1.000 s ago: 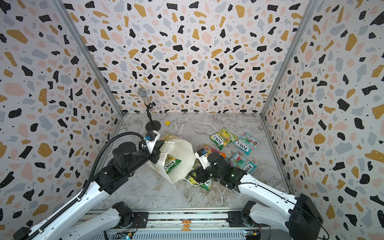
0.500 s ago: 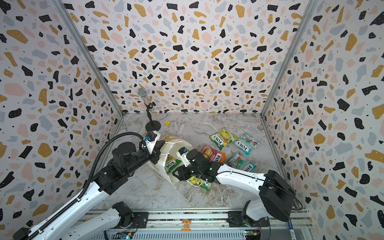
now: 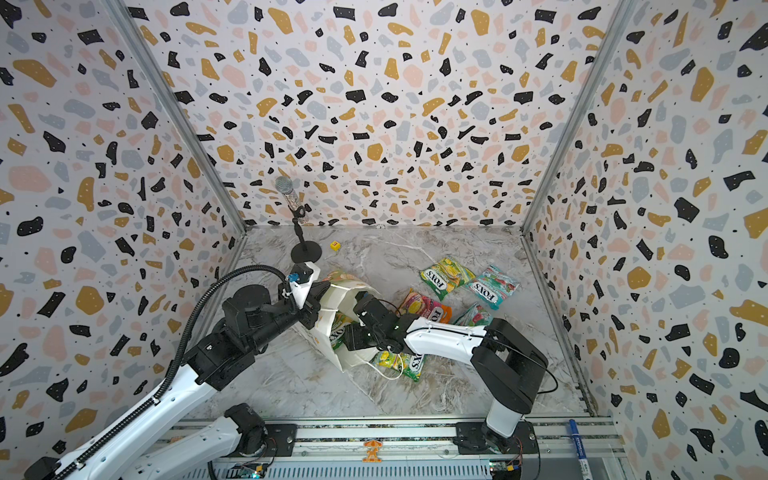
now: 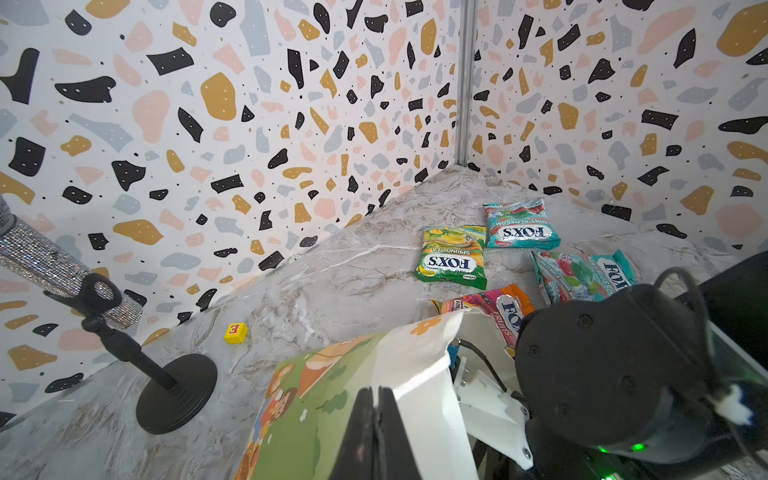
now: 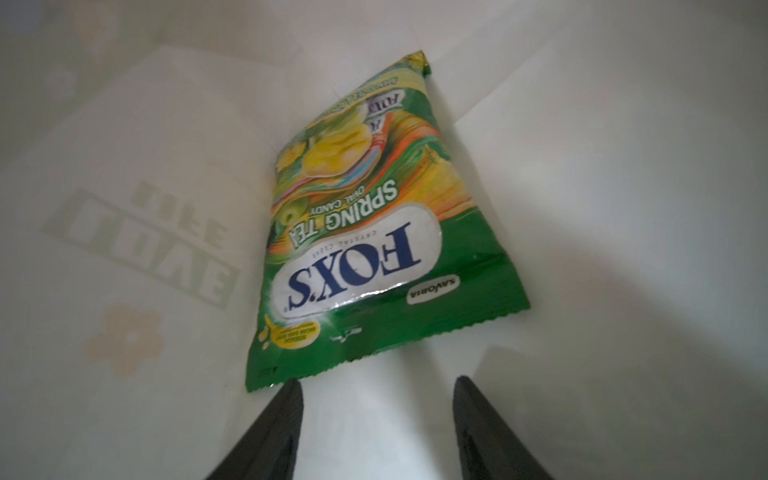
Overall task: Take the snacks out of the paper bag
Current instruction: 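Reach the open right gripper into the bag toward the last green packet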
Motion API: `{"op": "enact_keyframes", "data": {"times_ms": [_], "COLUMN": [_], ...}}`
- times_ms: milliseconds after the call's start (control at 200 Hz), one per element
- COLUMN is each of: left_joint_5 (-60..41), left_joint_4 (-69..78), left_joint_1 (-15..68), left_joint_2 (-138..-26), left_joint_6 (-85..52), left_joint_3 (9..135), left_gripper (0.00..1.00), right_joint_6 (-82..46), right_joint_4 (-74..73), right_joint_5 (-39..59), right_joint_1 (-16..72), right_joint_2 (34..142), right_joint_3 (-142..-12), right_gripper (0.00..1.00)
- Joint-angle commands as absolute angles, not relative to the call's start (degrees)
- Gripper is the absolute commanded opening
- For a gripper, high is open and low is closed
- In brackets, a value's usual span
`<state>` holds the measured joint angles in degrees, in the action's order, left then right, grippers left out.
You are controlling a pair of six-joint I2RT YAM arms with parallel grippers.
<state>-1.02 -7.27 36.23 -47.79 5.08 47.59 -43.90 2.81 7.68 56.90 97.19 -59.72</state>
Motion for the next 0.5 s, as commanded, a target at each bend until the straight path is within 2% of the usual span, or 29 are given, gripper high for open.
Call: {"op": "enact_keyframes", "data": {"times_ms": [0, 305, 496], "left_joint_5": [-1.05, -2.01, -2.11], "left_joint_4": [-3.34, -2.66, -2.46], "left_joint_1": [36.21, 36.21, 36.25], "left_joint_2": [-46.84, -46.41, -46.23], "left_joint_6": [4.57, 4.28, 4.31], "left_joint_3": [47.11, 46.78, 46.68], "left_gripper": [0.00, 0.00, 0.00], "right_joint_6": [-46.33, -48.41, -51.97], "right_joint_4": [5.61, 3.09, -2.02], "right_joint_5": [4.38, 3.77, 3.74], "right_joint_1": [57.10, 56.62, 55.92], "right_joint_2": [98.52, 103.21, 104.06], "right_joint_3": [-62.74, -64.69, -63.45], "right_gripper": [0.61, 0.61, 0.58]}}
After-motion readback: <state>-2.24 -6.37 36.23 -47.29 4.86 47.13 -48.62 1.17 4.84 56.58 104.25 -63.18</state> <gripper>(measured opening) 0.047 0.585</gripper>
